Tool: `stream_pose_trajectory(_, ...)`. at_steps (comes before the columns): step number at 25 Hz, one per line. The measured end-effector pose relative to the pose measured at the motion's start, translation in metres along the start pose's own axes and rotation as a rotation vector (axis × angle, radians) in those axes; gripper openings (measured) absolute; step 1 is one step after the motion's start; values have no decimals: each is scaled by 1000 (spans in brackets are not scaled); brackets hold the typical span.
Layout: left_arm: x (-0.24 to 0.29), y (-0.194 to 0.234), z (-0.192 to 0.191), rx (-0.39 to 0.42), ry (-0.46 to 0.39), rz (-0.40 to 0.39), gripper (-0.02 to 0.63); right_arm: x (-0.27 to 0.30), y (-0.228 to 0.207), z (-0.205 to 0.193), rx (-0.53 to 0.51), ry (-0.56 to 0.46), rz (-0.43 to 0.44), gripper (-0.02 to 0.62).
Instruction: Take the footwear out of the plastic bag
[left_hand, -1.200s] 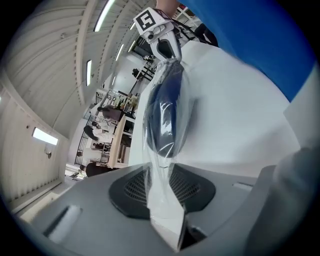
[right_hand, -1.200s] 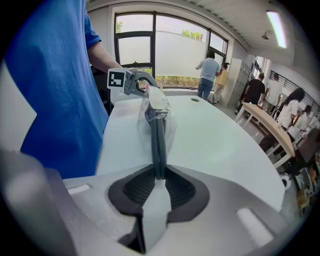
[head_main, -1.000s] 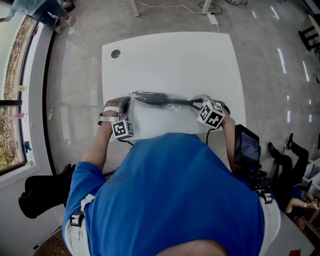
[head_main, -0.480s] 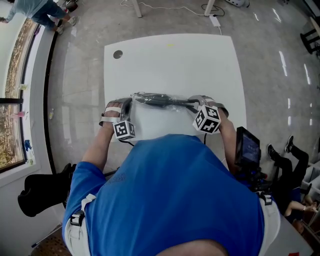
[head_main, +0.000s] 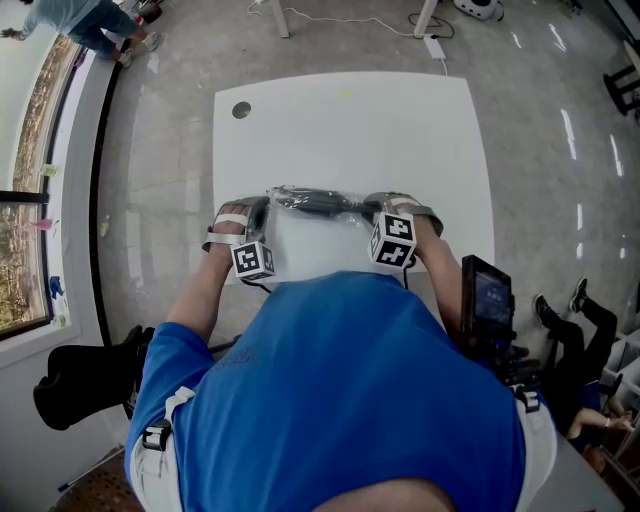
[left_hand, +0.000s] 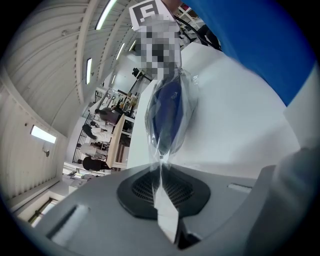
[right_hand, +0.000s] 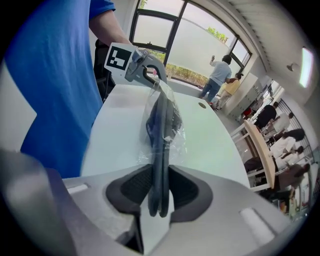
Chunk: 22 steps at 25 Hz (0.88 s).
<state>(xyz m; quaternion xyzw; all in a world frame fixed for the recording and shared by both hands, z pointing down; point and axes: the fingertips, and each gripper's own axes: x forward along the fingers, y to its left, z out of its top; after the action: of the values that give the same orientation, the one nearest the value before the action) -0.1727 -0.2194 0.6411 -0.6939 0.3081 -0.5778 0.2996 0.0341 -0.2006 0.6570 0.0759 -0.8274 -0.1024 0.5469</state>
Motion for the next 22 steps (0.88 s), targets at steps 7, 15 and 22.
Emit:
stream_pose_trajectory(7,7,0,-7,6,-11,3,14,-5,-2,-23,56,31,32,80)
stream_pose_trajectory(15,12,5,-10,10,-14,-3,14,-19,-10,-72,152,88,39,80)
stream_pose_trajectory(22,13,8,-11,5,-19,-13,11,-21,-19,-66,121,96,-12,126)
